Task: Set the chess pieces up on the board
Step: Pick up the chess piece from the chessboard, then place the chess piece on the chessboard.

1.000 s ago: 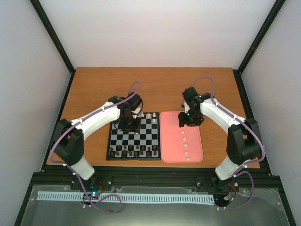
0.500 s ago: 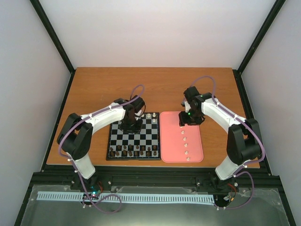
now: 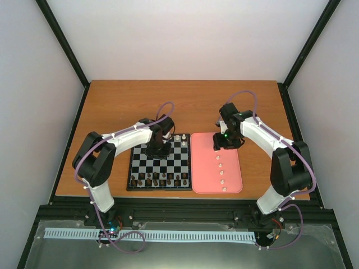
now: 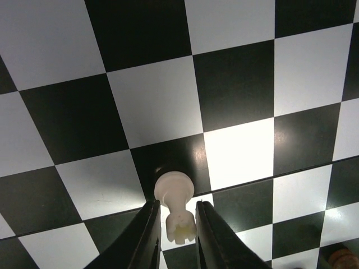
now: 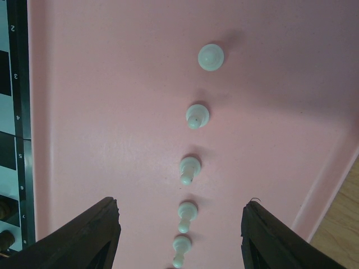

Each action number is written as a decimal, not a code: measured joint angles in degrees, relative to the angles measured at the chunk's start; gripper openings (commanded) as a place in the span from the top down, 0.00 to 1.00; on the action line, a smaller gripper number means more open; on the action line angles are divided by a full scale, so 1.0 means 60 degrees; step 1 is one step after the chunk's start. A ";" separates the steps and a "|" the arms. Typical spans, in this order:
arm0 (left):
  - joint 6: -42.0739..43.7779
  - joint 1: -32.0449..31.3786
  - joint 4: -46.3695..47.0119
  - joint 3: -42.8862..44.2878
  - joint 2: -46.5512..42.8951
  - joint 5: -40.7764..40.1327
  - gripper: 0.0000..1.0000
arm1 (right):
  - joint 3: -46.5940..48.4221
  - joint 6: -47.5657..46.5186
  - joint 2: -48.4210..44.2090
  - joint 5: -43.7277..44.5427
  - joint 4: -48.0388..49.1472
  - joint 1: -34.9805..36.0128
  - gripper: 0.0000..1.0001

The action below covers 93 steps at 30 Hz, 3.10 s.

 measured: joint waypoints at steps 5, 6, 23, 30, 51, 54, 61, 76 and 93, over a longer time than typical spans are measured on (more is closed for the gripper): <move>-0.0066 0.0000 0.0055 0.0000 0.0044 -0.0015 0.80 | 0.0062 -0.0076 0.0000 0.0000 -0.0029 -0.0004 0.40; -0.0069 0.0000 0.0062 0.0000 0.0047 -0.0022 0.84 | 0.0073 -0.0091 0.0000 0.0004 -0.0029 -0.0007 0.40; -0.0113 0.0076 -0.0754 0.0616 0.0025 -0.0554 0.97 | 0.0076 -0.0211 0.0004 -0.0197 -0.0033 -0.0080 0.40; 0.0364 0.1537 -0.1767 0.1126 -0.1166 -0.0688 0.96 | 0.0087 -0.0222 0.0007 -0.0291 -0.0029 -0.0080 0.40; 0.1384 0.4360 -0.1464 0.1869 0.0357 -0.0681 0.96 | 0.0404 -0.0288 0.0211 -0.0492 -0.0066 -0.0080 0.40; 0.1417 0.4360 -0.1413 0.2175 0.0572 -0.0678 0.96 | 0.0412 -0.0291 0.0240 -0.0492 -0.0073 -0.0080 0.40; 0.1523 0.4360 -0.1268 0.2382 0.1104 -0.0681 0.96 | 0.0412 -0.0295 0.0240 -0.0492 -0.0073 -0.0080 0.40; 0.1566 0.4360 -0.1137 0.2390 0.1647 -0.0667 0.96 | 0.0412 -0.0357 0.0248 -0.0532 -0.0069 -0.0084 0.40; 0.1563 0.4360 -0.1060 0.2707 0.1931 -0.0419 0.96 | 0.0412 -0.0361 0.0368 -0.0678 -0.0069 -0.0091 0.40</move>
